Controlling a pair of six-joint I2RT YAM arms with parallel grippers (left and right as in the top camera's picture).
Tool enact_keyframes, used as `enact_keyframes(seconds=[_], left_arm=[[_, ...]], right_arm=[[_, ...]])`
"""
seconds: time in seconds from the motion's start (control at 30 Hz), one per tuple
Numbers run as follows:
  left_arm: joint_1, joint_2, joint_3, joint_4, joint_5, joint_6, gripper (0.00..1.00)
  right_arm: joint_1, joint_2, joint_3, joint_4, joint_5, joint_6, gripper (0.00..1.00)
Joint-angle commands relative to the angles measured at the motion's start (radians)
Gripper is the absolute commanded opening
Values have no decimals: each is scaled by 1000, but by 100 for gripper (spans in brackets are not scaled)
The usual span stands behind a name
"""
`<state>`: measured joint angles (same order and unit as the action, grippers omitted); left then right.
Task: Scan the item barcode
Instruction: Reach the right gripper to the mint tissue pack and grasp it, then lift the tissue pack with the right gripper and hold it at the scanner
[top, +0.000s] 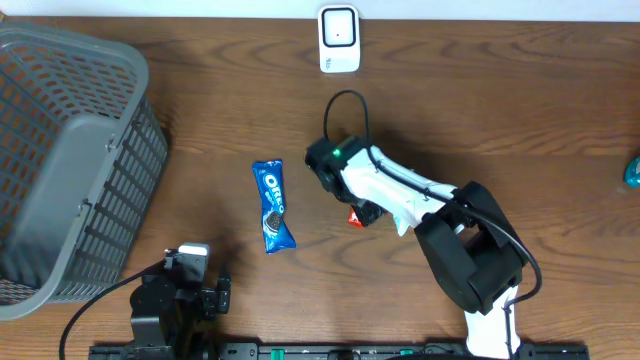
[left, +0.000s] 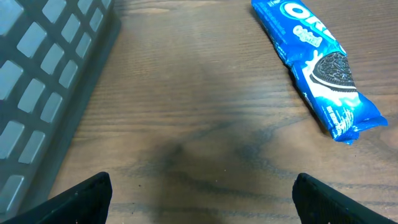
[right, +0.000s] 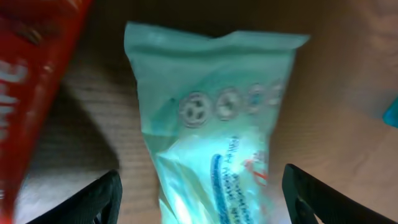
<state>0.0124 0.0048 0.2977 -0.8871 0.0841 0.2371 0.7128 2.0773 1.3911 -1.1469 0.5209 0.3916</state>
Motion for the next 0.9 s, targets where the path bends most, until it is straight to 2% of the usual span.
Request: enact_keyframes(seconds=[0.0, 0.1, 0.13, 0.23, 0.3, 0.33, 0.5, 0.6, 0.7, 0.83, 0.87], left_arm=[[4, 0, -2, -2, 10, 9, 93], [4, 0, -2, -3, 10, 9, 93], [4, 0, -2, -3, 10, 9, 93], [4, 0, -2, -3, 10, 9, 93], [4, 0, -2, -2, 10, 9, 93], [4, 0, -2, -3, 10, 9, 93], [4, 0, -2, -2, 10, 10, 93], [4, 0, -2, -3, 10, 9, 93], [4, 0, -2, -3, 10, 9, 93], [4, 0, -2, -3, 10, 9, 93], [4, 0, -2, -2, 10, 9, 93]], right_arm=[[2, 6, -69, 60, 20, 23, 77], [2, 6, -122, 123, 27, 23, 69], [2, 6, -134, 138, 31, 23, 63], [0, 6, -153, 175, 54, 23, 34], [0, 6, -150, 187, 67, 23, 9], [0, 6, -143, 186, 73, 23, 1], [1, 6, -45, 88, -30, 19, 1], [-9, -1, 88, -57, -196, -39, 1], [-31, -21, 227, -179, -468, -187, 1], [-94, -34, 375, -355, -978, -526, 1], [-105, -34, 383, -378, -1038, -576, 1]])
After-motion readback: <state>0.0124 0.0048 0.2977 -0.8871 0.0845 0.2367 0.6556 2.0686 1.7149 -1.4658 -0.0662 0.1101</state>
